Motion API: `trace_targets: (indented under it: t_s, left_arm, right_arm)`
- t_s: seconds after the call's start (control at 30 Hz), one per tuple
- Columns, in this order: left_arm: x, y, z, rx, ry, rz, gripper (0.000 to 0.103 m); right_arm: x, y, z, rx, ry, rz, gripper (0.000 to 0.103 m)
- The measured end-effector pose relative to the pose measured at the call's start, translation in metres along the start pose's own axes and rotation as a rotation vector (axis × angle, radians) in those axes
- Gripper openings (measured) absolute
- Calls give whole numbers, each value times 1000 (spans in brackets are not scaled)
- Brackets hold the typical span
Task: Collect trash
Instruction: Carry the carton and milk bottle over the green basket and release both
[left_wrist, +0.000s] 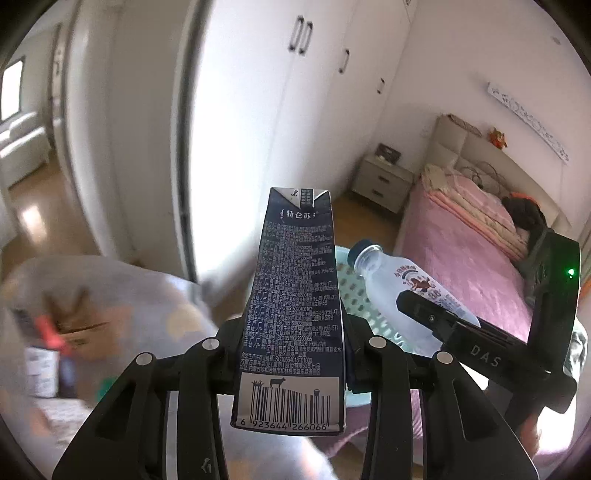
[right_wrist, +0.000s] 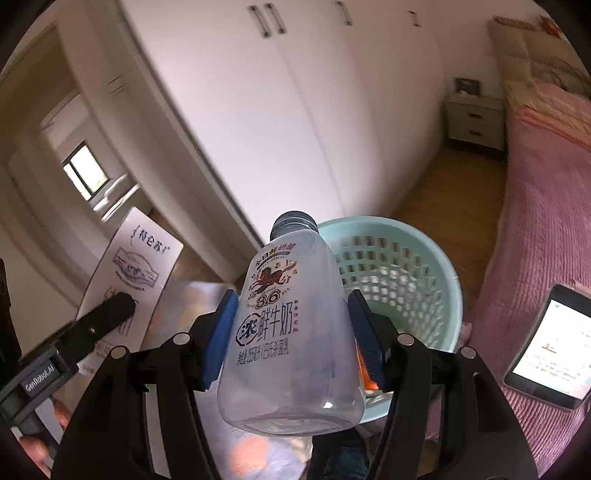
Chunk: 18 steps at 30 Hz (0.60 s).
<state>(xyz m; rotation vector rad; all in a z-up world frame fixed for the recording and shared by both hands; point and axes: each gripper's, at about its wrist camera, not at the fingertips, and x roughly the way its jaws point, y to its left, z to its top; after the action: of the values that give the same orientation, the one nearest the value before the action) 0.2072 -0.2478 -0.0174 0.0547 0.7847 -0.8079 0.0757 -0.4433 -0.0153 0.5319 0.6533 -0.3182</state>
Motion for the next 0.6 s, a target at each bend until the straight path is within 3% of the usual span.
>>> trace_targets:
  t_s: [0.3, 0.33, 0.4, 0.6]
  left_arm:
    - [77, -14, -9, -10, 110, -30, 40]
    - [78, -13, -10, -10, 111, -26, 51]
    - [77, -11, -12, -12, 102, -17, 61]
    - [55, -5, -10, -13, 62, 11, 61]
  right_arm:
    - [39, -47, 2, 77, 50, -103, 58]
    - [41, -46, 2, 79, 55, -104, 58]
    - [46, -51, 1, 92, 65, -92, 58]
    - [46, -54, 0, 96, 65, -72, 58]
